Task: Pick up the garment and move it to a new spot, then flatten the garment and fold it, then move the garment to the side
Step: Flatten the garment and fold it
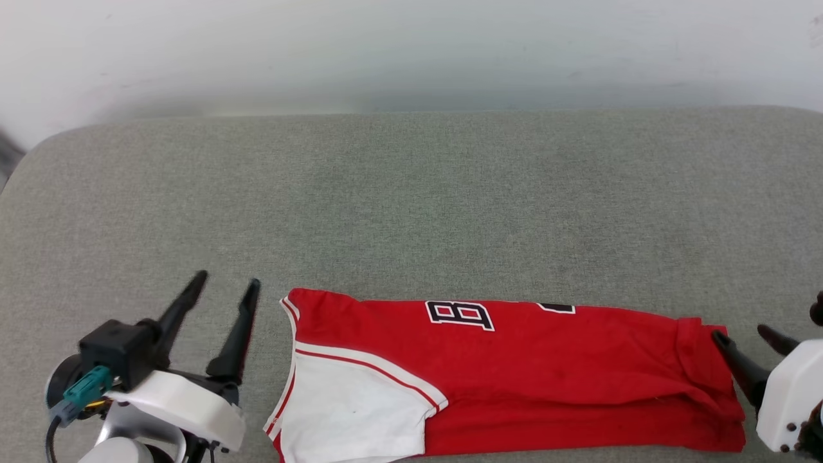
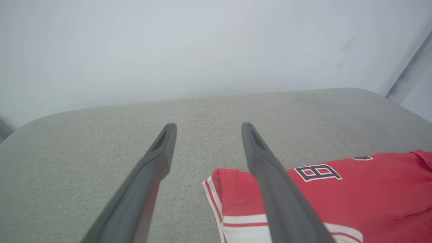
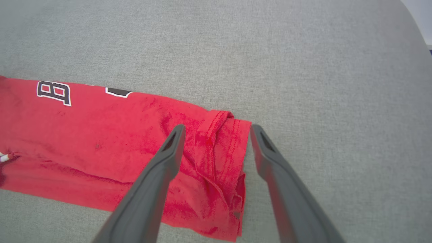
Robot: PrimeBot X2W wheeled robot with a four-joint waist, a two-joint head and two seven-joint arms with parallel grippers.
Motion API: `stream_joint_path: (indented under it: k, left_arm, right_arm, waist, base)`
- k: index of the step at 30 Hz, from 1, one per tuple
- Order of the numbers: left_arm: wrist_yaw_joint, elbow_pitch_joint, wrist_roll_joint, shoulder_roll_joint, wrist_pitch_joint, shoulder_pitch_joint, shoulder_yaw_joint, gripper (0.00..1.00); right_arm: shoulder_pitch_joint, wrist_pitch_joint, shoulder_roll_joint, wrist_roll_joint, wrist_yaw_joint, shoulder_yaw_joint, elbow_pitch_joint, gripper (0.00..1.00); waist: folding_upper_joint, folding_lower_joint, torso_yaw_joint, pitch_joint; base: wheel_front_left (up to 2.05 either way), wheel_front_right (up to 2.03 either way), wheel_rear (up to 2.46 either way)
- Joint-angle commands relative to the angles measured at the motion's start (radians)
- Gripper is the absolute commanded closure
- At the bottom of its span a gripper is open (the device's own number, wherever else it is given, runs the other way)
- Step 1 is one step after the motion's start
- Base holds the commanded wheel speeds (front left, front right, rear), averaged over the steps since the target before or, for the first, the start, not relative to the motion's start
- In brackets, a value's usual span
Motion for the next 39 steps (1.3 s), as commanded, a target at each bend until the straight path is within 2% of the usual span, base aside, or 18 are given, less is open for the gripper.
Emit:
stream_joint_path:
  k: [1,7,10,13,18,26,32,39]
  left_arm:
    - [0.019,0.006,0.009,-0.018,-0.043,0.017,0.024,0.00]
    - [0.056,-0.001,0.103,-0.086,-0.103,0.068,0.160,0.00]
    - [0.042,-0.031,0.186,-0.150,-0.103,0.104,0.257,0.00]
    - [-0.005,-0.053,0.259,-0.207,-0.102,0.132,0.333,0.00]
    - [-0.101,-0.050,0.343,-0.295,-0.103,0.151,0.407,0.00]
    - [-0.228,-0.015,0.439,-0.391,-0.103,0.158,0.468,0.00]
    - [-0.293,0.011,0.484,-0.448,-0.103,0.155,0.502,0.00]
    - [-0.334,0.025,0.523,-0.485,-0.103,0.143,0.535,0.00]
  right_arm:
    - [0.026,0.011,0.031,-0.018,0.000,-0.020,0.001,0.00]
    - [0.060,0.052,0.141,-0.085,0.000,-0.121,0.011,0.00]
    - [0.071,0.067,0.181,-0.096,0.000,-0.154,0.018,0.00]
    - [0.068,0.073,0.209,-0.104,0.000,-0.187,0.036,0.00]
    - [0.050,0.074,0.238,-0.126,0.000,-0.229,0.093,0.00]
    - [0.044,0.066,0.248,-0.133,-0.001,-0.250,0.216,0.00]
    - [0.046,0.075,0.264,-0.072,0.001,-0.189,0.272,0.00]
    - [0.053,0.098,0.277,0.011,0.006,-0.097,0.300,0.00]
  waist:
    - [0.0000,0.0000,0.001,0.000]
    - [0.0000,0.0000,0.010,0.011]
    - [0.0000,0.0000,0.017,0.026]
    - [0.0000,0.0000,0.028,0.040]
    - [0.0000,0.0000,0.046,0.063]
    - [0.0000,0.0000,0.071,0.085]
    - [0.0000,0.0000,0.082,0.087]
    - [0.0000,0.0000,0.086,0.083]
  base:
    - [0.00,0.00,0.00]
    - [0.00,0.00,0.00]
    - [0.00,0.00,0.00]
    - [0.00,0.00,0.00]
    - [0.00,0.00,0.00]
    - [0.00,0.00,0.00]
    - [0.00,0.00,0.00]
    - [0.00,0.00,0.00]
